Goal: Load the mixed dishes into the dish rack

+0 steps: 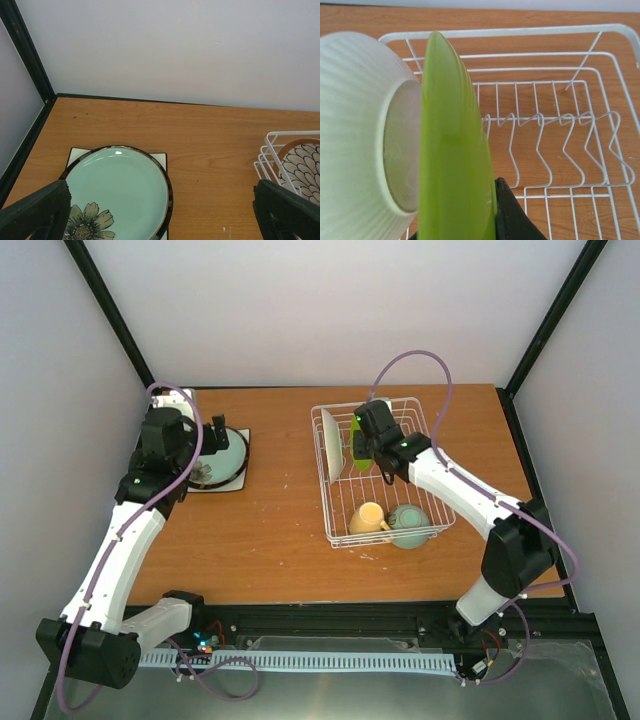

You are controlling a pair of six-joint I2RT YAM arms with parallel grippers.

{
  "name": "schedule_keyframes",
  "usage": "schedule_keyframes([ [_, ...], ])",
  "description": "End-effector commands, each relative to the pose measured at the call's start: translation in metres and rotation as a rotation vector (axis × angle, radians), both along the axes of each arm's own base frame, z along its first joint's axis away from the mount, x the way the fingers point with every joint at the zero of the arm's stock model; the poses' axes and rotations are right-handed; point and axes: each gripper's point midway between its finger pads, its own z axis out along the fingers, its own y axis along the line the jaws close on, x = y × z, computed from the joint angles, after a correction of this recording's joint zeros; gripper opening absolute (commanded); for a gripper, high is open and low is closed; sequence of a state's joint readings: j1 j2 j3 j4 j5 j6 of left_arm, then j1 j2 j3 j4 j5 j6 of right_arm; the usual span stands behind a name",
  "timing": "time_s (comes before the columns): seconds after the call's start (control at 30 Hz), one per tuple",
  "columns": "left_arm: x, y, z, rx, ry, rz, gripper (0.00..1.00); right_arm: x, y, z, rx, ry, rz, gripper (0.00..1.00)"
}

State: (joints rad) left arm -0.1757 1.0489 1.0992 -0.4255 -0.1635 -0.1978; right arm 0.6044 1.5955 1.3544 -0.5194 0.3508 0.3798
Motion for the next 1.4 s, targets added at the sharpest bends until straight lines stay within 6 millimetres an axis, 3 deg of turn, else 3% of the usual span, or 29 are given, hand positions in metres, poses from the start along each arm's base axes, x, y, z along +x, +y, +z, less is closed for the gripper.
schedule_keyframes([
  [0.0, -0.002, 0.005, -0.001, 0.029, 0.000, 0.013, 1.00, 0.009, 0.006, -0.008, 0.028, 0.000, 0.000, 0.03],
  [0.97, 0.004, 0.006, -0.004, 0.060, -0.001, 0.018, 1.00, 0.030, 0.023, -0.073, -0.010, 0.115, 0.022, 0.04],
  [1.2, 0.004, 0.007, -0.008, 0.066, 0.003, 0.019, 1.00, 0.033, 0.024, -0.072, -0.008, 0.113, 0.014, 0.43],
  [1.37, 0.005, 0.007, -0.010, 0.067, 0.006, 0.018, 1.00, 0.034, 0.022, -0.057, 0.007, 0.066, 0.005, 0.53],
])
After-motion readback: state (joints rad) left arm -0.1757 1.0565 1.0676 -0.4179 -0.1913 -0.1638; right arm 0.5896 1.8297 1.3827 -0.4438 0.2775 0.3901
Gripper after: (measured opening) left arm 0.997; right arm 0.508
